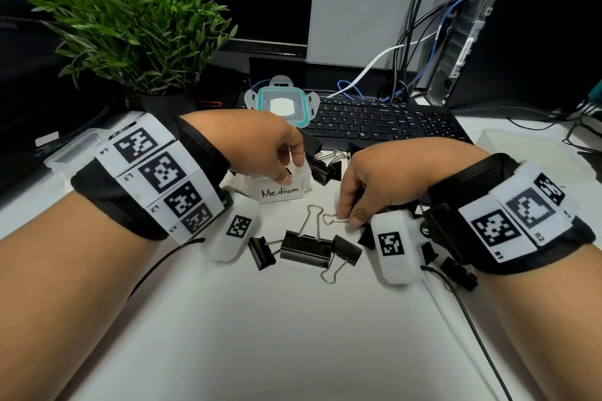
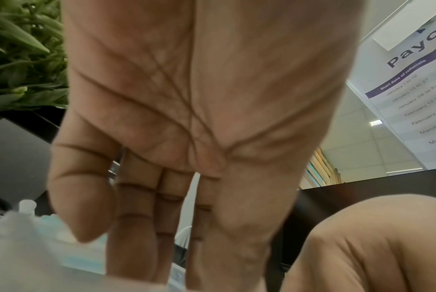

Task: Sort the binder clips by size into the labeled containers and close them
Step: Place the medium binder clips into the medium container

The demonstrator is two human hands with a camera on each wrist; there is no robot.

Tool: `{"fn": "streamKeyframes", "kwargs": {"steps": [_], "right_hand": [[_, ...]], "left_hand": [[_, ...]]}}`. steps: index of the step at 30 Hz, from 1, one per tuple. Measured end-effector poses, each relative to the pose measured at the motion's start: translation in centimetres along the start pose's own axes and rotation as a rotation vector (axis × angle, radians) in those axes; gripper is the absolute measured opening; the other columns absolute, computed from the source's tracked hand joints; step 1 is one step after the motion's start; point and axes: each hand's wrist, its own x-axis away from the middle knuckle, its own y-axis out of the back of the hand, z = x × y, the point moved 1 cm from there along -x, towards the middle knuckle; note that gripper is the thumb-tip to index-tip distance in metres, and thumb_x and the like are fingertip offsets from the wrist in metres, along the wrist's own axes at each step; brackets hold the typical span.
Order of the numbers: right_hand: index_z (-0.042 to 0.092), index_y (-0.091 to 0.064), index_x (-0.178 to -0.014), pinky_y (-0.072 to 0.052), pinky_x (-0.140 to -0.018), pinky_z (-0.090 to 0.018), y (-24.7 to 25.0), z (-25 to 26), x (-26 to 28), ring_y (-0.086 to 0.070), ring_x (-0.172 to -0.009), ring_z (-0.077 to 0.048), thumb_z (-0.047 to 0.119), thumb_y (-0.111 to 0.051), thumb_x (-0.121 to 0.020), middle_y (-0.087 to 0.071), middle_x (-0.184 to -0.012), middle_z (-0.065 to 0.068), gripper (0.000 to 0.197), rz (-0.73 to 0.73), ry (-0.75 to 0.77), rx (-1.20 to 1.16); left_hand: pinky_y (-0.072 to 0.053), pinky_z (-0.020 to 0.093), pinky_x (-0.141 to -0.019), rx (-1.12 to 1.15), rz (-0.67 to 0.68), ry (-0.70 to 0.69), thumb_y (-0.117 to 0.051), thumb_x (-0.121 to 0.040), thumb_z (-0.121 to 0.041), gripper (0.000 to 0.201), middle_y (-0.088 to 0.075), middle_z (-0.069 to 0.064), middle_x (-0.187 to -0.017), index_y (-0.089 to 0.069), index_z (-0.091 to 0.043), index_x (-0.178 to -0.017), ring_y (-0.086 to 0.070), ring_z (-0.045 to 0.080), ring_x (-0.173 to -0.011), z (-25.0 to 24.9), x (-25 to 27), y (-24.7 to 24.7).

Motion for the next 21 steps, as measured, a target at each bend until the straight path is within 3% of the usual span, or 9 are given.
{"fn": "streamKeyframes", "kwargs": {"steps": [6,13,16,18,21], "right_hand": [[0.028,-0.076,-0.088,-0.046,-0.076,-0.021,-0.1,0.3,0.2,-0.059,-0.080,-0.003,0.039,-0.075,-0.076,-0.070,-0.082,0.016,0.016,0.007,-0.016,0.037],[0.022,-0.071,-0.080,-0.051,-0.071,-0.029,0.1,0.1,-0.1,-0.061,-0.071,-0.012,0.033,-0.079,-0.072,-0.072,-0.081,0.004,0.016,-0.039,-0.040,0.011],[0.020,-0.066,-0.089,-0.055,-0.067,-0.032,0.1,0.2,-0.5,-0.062,-0.068,-0.015,0.027,-0.081,-0.071,-0.072,-0.086,-0.002,0.024,-0.014,-0.072,0.003],[0.015,-0.064,-0.099,-0.056,-0.066,-0.034,0.0,0.7,-0.7,-0.066,-0.071,-0.020,0.023,-0.079,-0.075,-0.071,-0.091,-0.005,0.030,0.028,-0.111,0.036],[0.012,-0.062,-0.111,-0.043,-0.057,-0.026,-0.3,1.8,-1.4,-0.060,-0.085,-0.022,0.028,-0.074,-0.079,-0.065,-0.100,-0.004,0.038,0.043,-0.144,0.267]], "left_hand": [[-0.048,0.026,-0.081,-0.018,0.001,0.001,-0.068,-0.083,-0.035,0.032,-0.059,-0.012,-0.102,-0.059,-0.031,-0.113,-0.057,0.010,-0.088,-0.1,0.1,0.0],[-0.038,0.015,-0.065,-0.044,-0.074,-0.024,-0.067,-0.084,-0.036,0.032,-0.055,-0.015,-0.100,-0.057,-0.033,-0.114,-0.048,0.002,-0.078,-0.7,0.3,0.2],[-0.036,0.016,-0.061,-0.060,-0.131,-0.056,-0.066,-0.084,-0.038,0.032,-0.053,-0.017,-0.100,-0.056,-0.035,-0.114,-0.045,-0.001,-0.074,-1.1,0.4,0.4],[-0.036,0.020,-0.067,-0.068,-0.138,-0.072,-0.066,-0.084,-0.038,0.031,-0.052,-0.017,-0.098,-0.057,-0.034,-0.113,-0.044,-0.001,-0.074,-1.5,0.6,0.3],[-0.041,0.023,-0.076,-0.108,-0.122,-0.087,-0.066,-0.084,-0.038,0.031,-0.055,-0.014,-0.103,-0.058,-0.033,-0.113,-0.050,0.006,-0.087,-1.9,0.8,0.2]]}}
